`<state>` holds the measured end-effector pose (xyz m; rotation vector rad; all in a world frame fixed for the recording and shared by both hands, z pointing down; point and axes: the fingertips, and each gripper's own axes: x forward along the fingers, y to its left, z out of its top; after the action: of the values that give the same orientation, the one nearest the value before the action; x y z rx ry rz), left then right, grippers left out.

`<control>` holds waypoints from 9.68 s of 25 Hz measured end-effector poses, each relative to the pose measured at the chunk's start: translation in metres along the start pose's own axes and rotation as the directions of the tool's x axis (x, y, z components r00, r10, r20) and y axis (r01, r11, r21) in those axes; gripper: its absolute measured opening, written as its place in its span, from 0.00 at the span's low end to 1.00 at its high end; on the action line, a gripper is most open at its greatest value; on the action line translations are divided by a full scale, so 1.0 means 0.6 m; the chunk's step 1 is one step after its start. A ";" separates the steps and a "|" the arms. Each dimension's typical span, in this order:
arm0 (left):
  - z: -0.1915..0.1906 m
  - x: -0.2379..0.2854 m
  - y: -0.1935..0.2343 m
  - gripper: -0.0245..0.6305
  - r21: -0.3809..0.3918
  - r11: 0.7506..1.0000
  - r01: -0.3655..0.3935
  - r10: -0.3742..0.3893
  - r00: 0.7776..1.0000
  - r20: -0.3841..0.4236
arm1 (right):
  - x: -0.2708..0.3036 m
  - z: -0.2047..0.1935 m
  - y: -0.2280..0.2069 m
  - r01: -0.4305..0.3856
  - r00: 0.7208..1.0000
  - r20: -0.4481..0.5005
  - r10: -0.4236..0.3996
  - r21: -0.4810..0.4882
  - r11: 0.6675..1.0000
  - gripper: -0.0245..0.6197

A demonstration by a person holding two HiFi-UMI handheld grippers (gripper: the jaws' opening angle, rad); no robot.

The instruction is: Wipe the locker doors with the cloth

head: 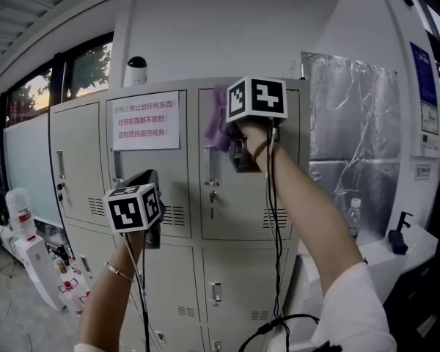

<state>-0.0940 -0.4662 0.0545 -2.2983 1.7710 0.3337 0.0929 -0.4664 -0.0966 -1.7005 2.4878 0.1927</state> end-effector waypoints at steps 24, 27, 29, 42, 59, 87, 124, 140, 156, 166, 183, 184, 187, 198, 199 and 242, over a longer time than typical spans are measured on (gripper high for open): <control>-0.023 0.020 -0.094 0.05 -0.001 1.000 0.021 -0.021 1.000 -0.024 | -0.116 0.011 -0.177 0.113 0.994 0.008 -0.112 -0.020 0.993 0.14; -0.024 0.022 -0.102 0.05 0.001 1.000 0.022 -0.022 1.000 -0.020 | -0.130 0.009 -0.196 0.131 0.991 0.007 -0.131 -0.032 0.991 0.14; -0.026 0.025 -0.105 0.05 -0.001 1.000 0.024 -0.024 0.999 -0.021 | -0.139 0.009 -0.208 0.143 0.990 0.007 -0.143 -0.034 0.989 0.14; -0.040 0.031 -0.098 0.05 0.004 1.000 0.025 -0.025 0.999 -0.031 | -0.171 0.014 -0.231 0.169 0.985 0.029 -0.168 -0.052 0.984 0.14; -0.060 -0.046 0.101 0.05 0.054 0.986 -0.155 0.157 0.987 -0.024 | -0.002 -0.067 0.138 -0.262 0.965 -0.012 0.261 -0.029 0.965 0.14; -0.117 -0.148 0.382 0.05 0.054 0.960 -0.274 0.276 0.960 -0.036 | 0.270 -0.250 0.472 -0.364 0.920 -0.151 0.361 0.013 0.931 0.14; -0.133 -0.126 0.261 0.05 0.006 0.977 -0.215 0.215 0.975 -0.063 | 0.183 -0.246 0.327 -0.233 0.958 -0.173 0.227 -0.016 0.972 0.14; -0.111 -0.083 0.153 0.05 0.023 0.988 -0.155 0.156 0.987 -0.044 | 0.122 -0.231 0.234 -0.184 0.970 -0.173 0.173 -0.051 0.982 0.14; -0.120 -0.048 0.085 0.05 0.022 0.995 -0.098 0.100 0.994 -0.054 | 0.061 -0.227 0.137 -0.147 0.976 -0.171 0.137 -0.049 0.988 0.14; -0.142 -0.036 0.052 0.05 0.007 0.997 -0.075 0.076 0.994 -0.078 | 0.020 -0.217 0.065 -0.104 0.982 -0.165 0.097 -0.035 0.994 0.14; -0.158 -0.023 -0.005 0.05 0.017 1.000 -0.025 0.027 0.995 -0.093 | -0.042 -0.212 -0.031 -0.032 0.986 -0.167 0.022 -0.058 0.998 0.14; -0.162 -0.023 -0.005 0.05 0.015 1.000 -0.028 0.029 0.995 -0.098 | -0.047 -0.211 -0.040 -0.028 0.986 -0.166 0.018 -0.054 0.998 0.14; -0.171 -0.022 -0.005 0.05 0.004 0.999 -0.036 0.036 0.994 -0.104 | -0.063 -0.210 -0.064 -0.011 0.987 -0.163 0.004 -0.046 0.999 0.14; -0.173 -0.017 -0.028 0.05 0.015 0.999 -0.034 0.036 0.994 -0.105 | -0.129 -0.210 -0.163 0.058 0.986 -0.153 -0.061 -0.026 0.998 0.15; -0.171 -0.016 -0.031 0.05 0.014 0.999 -0.034 0.035 0.994 -0.102 | -0.134 -0.209 -0.171 0.066 0.986 -0.152 -0.069 -0.025 0.998 0.15; -0.220 -0.109 0.128 0.05 0.048 0.985 -0.168 0.173 0.974 -0.144 | -0.048 -0.244 0.196 -0.393 0.914 -0.100 0.394 0.035 0.919 0.14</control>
<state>-0.1788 -0.4662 0.1973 -2.2030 2.0345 0.1623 -0.0103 -0.4232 0.0569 -1.2113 2.8794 0.1230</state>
